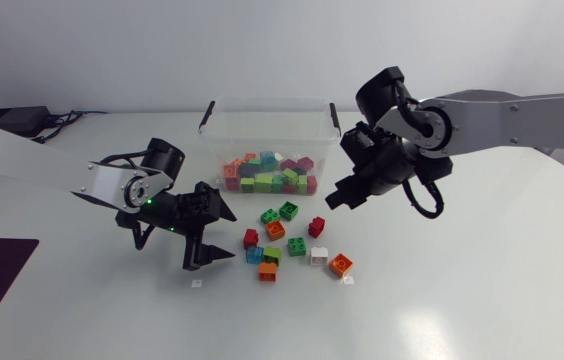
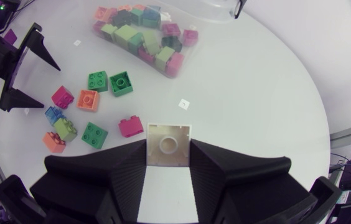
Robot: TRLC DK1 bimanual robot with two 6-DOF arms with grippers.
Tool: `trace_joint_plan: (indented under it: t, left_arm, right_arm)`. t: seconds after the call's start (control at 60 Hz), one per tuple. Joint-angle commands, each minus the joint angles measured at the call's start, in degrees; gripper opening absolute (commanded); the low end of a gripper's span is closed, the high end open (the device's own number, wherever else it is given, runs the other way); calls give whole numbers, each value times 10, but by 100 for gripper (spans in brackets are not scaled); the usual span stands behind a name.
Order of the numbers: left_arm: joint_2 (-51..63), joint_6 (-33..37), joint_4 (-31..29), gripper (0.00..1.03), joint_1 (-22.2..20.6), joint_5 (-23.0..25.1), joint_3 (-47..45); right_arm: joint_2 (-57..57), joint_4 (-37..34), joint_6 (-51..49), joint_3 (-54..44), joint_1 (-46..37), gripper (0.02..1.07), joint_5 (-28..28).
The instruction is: Place the duplo bricks in the container
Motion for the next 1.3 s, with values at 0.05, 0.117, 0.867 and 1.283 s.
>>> trace_joint_plan:
  t: [0.05,0.117,0.867,1.283]
  left_arm:
    - [35,2,22,96,-6,-2,26]
    - [51,0,28,96,-8,-1,42]
    - [109,-14,-21,63,-38,22,94]
    - [84,12,-106,41,-31,44,89]
  right_arm:
    - [-22,-17,-8,13,4,34,-1]
    - [-32,-23,-8,17,10,34,-3]
    - [-46,1,-5,88,31,34,-27]
    - [2,53,-2,140,22,34,-44]
